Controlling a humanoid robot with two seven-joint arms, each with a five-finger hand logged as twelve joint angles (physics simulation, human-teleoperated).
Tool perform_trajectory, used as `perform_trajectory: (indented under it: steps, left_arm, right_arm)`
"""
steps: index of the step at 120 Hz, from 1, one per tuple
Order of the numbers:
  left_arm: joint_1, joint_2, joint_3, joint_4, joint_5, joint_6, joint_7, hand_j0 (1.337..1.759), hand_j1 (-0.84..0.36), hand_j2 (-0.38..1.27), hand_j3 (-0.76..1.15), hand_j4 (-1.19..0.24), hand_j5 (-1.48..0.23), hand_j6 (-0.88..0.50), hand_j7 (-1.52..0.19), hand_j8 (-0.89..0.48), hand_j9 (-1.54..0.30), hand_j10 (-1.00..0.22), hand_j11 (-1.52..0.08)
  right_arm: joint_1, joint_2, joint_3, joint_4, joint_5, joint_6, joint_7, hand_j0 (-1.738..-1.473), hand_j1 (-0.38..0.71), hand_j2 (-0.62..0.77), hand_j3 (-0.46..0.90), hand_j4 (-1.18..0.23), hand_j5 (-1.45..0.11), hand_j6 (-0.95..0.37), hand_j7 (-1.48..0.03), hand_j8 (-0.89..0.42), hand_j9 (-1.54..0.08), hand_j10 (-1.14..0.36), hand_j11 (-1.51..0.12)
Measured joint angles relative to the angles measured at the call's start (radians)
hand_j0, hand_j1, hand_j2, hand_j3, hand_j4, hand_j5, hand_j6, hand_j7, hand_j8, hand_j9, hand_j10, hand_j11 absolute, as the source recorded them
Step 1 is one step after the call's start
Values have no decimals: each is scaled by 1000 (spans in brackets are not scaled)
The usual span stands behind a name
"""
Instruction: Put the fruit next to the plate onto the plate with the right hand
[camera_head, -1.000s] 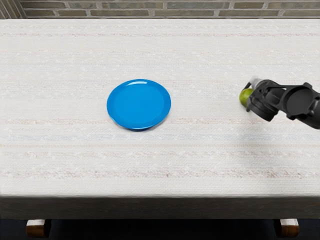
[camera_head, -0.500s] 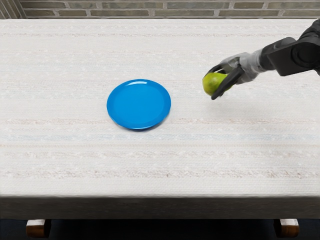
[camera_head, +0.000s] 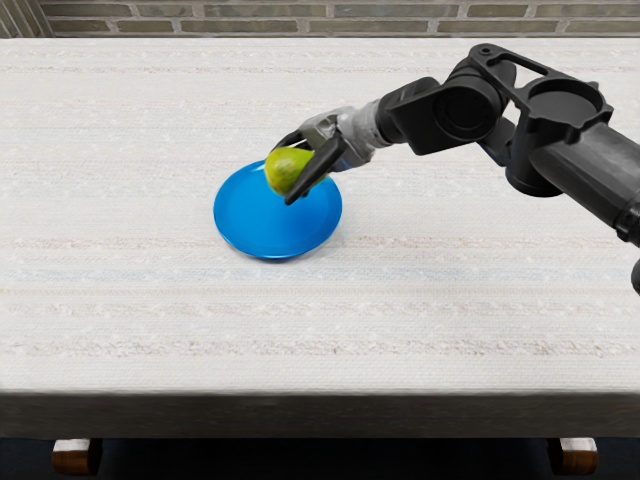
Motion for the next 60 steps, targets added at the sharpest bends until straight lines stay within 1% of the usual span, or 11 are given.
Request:
perform_trajectory:
  steps: [8,13,14,18,25,35,42,51,60]
  left_arm:
    - [0,0,0,0,0,0,0,1658,349,0,0,-1,0,-1,0,-1,0,-1,0]
    - [0,0,0,0,0,0,0,1658,349,1,0,-1,0,-1,0,-1,0,-1,0]
    - [-1,0,0,0,0,0,0,1658,349,1,0,-1,0,-1,0,-1,0,-1,0]
    - [0,0,0,0,0,0,0,1658,349,0,0,-1,0,-1,0,-1,0,-1,0]
    - [0,0,0,0,0,0,0,1658,349,0,0,-1,0,-1,0,-1,0,-1,0]
    - [-1,-1,0,0,0,0,0,1658,349,0,0,-1,0,-1,0,-1,0,-1,0]
    - [-2,0,0,0,0,0,0,1658,349,0,0,-1,0,-1,0,-1,0,-1,0]
    - [-2,0,0,0,0,0,0,1658,349,0,0,-1,0,-1,0,-1,0,-1,0]
    - [0,0,0,0,0,0,0,1658,349,1,0,-1,0,-1,0,-1,0,-1,0]
  right_arm:
    - [-1,5,0,0,-2,-27,0,-1647,105,100,0,-269,-811,-175,-772,-183,-809,-487,-812]
    - [-2,8,0,-1,-3,-45,0,-1649,21,82,0,-219,-661,-142,-630,-149,-660,-397,-662]
    - [-2,8,-1,-1,-3,-47,0,-1649,7,78,0,-208,-637,-135,-604,-140,-636,-388,-636]
    - [-2,9,-1,-1,-3,-56,0,-1650,-46,65,0,-175,-542,-114,-513,-118,-541,-256,-540]
    - [-3,11,-1,-1,-3,-67,0,-1652,-122,49,0,-132,-407,-86,-386,-89,-406,-191,-406]
    - [-2,8,-1,0,-1,-67,1,-1654,-198,33,0,-88,-270,-57,-256,-59,-270,-127,-270]
    - [-2,-15,3,2,5,-21,1,-1655,-236,24,0,-67,-203,-44,-193,-45,-203,-96,-203]
    - [-11,-99,30,6,60,40,1,-1656,-270,17,0,-47,-141,-31,-133,-32,-140,-67,-140]
    - [-49,-226,43,8,142,69,1,-1657,-295,11,0,-33,-98,-22,-92,-22,-97,-47,-97]
